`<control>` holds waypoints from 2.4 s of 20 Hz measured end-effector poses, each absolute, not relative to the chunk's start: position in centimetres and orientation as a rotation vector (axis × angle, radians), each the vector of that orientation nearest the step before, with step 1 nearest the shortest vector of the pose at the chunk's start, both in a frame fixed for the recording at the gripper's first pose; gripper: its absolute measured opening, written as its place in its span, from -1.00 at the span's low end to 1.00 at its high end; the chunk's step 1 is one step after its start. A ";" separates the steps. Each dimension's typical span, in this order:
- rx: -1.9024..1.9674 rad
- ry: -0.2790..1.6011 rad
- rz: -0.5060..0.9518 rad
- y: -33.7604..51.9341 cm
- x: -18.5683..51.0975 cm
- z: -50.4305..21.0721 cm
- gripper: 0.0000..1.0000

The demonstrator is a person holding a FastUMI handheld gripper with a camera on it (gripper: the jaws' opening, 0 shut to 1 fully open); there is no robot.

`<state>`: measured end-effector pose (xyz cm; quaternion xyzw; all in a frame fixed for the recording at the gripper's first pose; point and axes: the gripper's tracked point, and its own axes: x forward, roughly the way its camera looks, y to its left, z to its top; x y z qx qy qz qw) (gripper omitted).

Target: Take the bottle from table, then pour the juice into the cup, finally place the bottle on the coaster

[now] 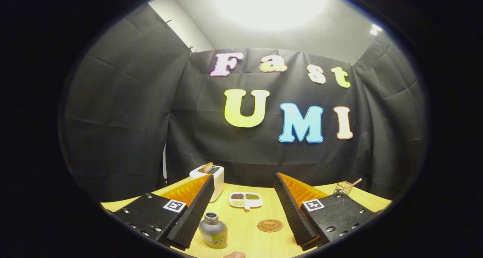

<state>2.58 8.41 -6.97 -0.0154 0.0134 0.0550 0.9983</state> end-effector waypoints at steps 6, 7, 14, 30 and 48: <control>-0.029 0.098 0.135 11.9 3.4 -11.1 0.94; -0.030 0.111 0.137 12.3 3.5 -11.7 0.94; -0.032 0.215 0.109 13.5 4.0 -16.9 0.95; 0.026 0.361 0.073 13.8 3.5 -25.5 0.94; 0.046 0.486 0.092 14.7 3.3 -30.6 0.60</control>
